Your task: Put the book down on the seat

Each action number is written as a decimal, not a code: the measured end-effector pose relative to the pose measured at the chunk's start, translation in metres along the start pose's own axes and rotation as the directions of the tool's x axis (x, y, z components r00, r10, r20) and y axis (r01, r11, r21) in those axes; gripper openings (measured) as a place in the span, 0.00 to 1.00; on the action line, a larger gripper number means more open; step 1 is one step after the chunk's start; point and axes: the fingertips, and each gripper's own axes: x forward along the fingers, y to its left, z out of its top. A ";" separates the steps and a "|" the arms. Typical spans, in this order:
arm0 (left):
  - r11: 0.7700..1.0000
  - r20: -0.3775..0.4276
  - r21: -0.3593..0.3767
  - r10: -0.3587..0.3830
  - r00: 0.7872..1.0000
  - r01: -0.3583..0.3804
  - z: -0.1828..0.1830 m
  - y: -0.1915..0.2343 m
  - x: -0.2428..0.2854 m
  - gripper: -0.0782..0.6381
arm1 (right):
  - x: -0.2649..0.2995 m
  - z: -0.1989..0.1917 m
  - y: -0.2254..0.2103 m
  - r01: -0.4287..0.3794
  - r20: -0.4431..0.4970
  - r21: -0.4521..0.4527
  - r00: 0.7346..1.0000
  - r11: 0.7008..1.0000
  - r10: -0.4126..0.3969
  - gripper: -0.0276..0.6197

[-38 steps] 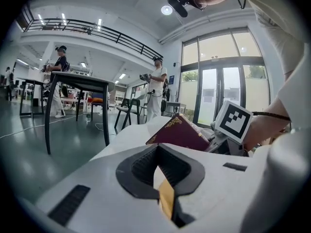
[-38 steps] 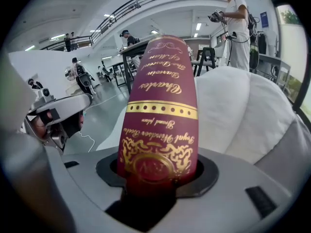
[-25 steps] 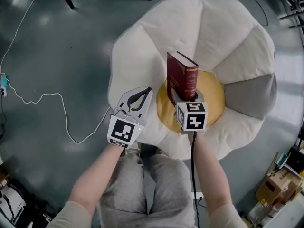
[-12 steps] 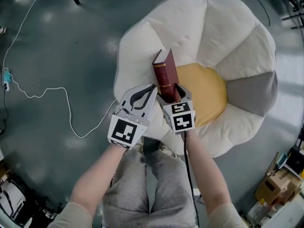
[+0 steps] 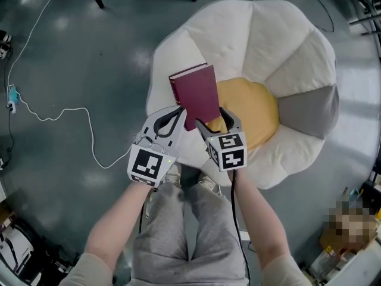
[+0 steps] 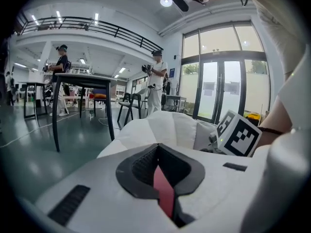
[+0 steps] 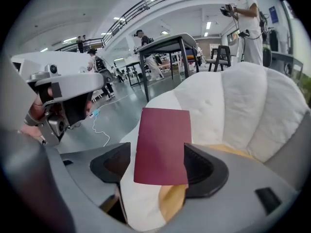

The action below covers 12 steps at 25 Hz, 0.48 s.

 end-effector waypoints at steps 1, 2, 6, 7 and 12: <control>1.000 -0.002 0.000 0.008 1.000 -0.008 0.007 0.000 -0.005 0.12 | -0.010 0.004 -0.003 0.015 0.004 0.001 1.000 1.000 -0.015 0.56; 1.000 -0.004 -0.003 0.015 1.000 -0.015 0.015 0.001 -0.010 0.12 | -0.021 0.010 -0.006 0.027 0.011 0.006 1.000 1.000 -0.027 0.56; 1.000 0.005 0.003 0.029 1.000 -0.029 0.057 -0.006 -0.030 0.12 | -0.072 0.043 -0.012 0.072 0.064 0.046 0.995 0.996 -0.075 0.52; 1.000 0.013 0.007 0.026 1.000 -0.026 0.070 -0.009 -0.036 0.12 | -0.087 0.052 -0.013 0.088 0.077 0.049 0.993 0.995 -0.092 0.46; 1.000 0.031 0.024 0.001 1.000 -0.002 0.130 -0.032 -0.059 0.12 | -0.158 0.098 -0.014 0.145 0.126 0.043 0.981 0.989 -0.149 0.41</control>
